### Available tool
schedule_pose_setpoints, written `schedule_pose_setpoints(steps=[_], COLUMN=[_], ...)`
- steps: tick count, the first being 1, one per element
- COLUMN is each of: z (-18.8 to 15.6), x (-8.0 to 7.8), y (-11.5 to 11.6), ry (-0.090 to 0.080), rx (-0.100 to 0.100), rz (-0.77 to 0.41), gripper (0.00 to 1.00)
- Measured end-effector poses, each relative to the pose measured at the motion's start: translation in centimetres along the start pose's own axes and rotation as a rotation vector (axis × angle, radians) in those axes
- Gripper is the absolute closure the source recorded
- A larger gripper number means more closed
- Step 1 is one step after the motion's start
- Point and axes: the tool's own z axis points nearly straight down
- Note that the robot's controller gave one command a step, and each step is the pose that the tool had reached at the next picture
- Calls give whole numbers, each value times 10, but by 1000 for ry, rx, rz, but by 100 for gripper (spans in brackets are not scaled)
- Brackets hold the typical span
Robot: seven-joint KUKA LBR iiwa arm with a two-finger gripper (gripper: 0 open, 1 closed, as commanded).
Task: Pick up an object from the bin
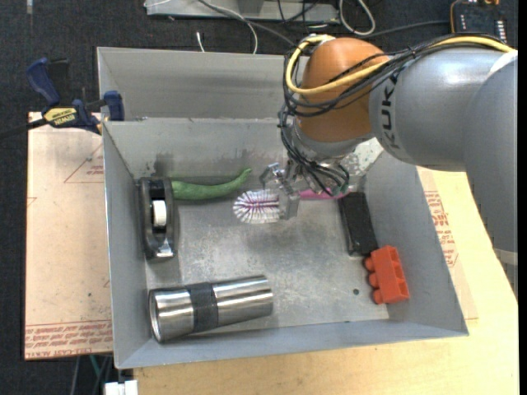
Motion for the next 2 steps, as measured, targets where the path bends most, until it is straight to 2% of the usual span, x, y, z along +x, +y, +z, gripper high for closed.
schedule_pose_setpoints(steps=[2], z=[-13], x=[-1], y=[1], ry=[-3], rx=[0], rz=[-1], gripper=[100])
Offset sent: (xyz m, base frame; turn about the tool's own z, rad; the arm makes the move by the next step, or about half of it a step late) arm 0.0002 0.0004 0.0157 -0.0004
